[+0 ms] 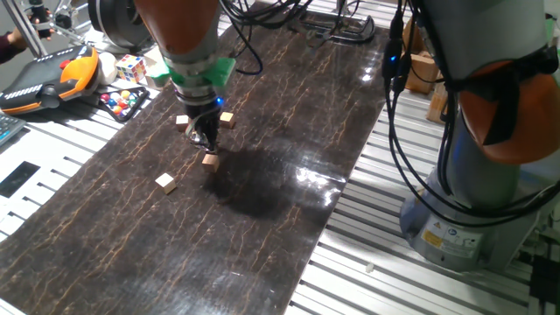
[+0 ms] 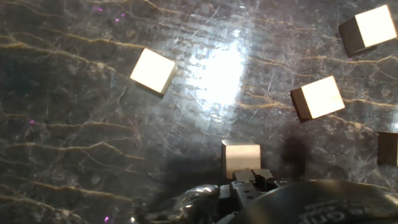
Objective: Stack the blocks in a vertical line of five
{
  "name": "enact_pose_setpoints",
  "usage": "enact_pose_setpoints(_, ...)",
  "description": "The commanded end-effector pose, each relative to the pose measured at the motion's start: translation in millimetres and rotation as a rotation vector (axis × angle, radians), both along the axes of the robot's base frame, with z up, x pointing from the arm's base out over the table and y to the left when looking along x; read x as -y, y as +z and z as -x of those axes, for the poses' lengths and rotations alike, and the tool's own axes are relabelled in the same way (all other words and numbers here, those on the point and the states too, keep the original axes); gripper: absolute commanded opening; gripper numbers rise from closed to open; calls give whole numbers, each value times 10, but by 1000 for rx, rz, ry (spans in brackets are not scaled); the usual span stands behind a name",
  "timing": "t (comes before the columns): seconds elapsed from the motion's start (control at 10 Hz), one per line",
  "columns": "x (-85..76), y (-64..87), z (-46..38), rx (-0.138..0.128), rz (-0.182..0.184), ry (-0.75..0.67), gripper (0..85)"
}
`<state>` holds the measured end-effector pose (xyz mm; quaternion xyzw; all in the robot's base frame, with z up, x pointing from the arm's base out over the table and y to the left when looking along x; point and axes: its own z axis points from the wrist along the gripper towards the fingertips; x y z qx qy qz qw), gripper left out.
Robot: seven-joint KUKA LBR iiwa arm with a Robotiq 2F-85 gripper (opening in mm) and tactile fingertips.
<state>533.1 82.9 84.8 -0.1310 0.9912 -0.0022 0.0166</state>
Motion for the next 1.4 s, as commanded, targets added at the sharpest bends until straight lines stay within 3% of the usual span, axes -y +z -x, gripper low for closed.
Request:
enact_pose_setpoints(0.0,-3,-4,7,-2,-2,0,7)
enact_pose_setpoints(0.9,7,-33,-6,7,-11,-40,7)
enact_pose_setpoints(1.3,7,-33,-6,-10,9,-46,7)
